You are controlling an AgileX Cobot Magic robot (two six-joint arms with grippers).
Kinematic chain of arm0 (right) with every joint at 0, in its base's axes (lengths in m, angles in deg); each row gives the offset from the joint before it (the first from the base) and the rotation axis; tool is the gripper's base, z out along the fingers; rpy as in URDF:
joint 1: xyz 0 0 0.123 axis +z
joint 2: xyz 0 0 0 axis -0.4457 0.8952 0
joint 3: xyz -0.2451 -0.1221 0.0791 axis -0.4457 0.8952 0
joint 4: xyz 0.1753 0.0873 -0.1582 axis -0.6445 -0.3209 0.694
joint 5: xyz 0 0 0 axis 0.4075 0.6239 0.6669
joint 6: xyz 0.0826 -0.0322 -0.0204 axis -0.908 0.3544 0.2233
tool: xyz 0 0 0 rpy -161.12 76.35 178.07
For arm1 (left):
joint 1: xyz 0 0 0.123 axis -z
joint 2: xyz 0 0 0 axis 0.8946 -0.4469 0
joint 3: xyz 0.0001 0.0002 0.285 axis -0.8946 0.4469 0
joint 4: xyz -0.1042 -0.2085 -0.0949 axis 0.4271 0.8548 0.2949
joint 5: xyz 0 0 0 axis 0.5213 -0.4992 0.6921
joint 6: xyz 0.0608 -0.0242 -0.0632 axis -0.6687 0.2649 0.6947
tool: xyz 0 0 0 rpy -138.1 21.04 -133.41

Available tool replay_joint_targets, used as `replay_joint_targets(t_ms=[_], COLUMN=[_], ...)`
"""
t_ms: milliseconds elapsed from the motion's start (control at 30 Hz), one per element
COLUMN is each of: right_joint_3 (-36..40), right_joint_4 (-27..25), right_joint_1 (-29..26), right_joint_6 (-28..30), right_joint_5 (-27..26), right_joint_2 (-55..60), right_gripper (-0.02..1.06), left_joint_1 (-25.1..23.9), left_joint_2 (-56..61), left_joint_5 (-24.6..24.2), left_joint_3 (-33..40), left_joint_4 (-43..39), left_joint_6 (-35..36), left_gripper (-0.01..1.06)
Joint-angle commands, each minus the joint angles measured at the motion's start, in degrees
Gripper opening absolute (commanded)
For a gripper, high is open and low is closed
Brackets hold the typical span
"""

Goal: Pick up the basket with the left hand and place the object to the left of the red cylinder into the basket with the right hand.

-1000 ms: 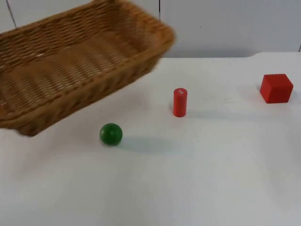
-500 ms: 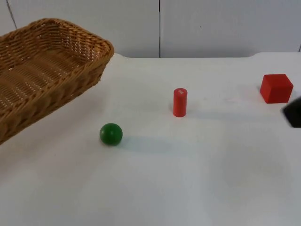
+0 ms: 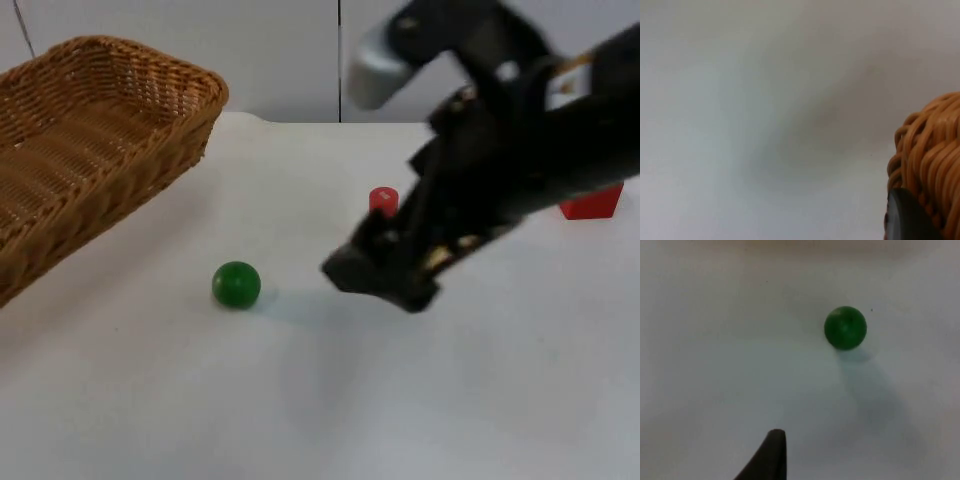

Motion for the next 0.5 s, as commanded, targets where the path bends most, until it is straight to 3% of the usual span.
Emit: replay_joint_targets(t_ms=[0, 300, 467], right_joint_3=[-4.5, -25.5, -32.2], right_joint_4=[-0.1, -1.7, -3.1], right_joint_1=[0.3, 0.3, 0.5], right_joint_6=[0.6, 0.6, 0.6], right_joint_5=[-1.8, -1.4, -1.9], right_joint_2=[6.0, 27.8, 34.6], right_gripper=[1.05, 1.05, 1.05], left_joint_1=[-0.3, -0.3, -0.3], left_joint_2=[-1.0, -3.7, -3.7], left_joint_5=[0.2, 2.2, 2.5], left_joint_3=[0.0, 0.0, 0.0], left_joint_4=[2.2, 2.7, 2.7], left_joint_6=[-0.3, -0.7, -0.7], left_gripper=[0.0, 0.0, 0.0])
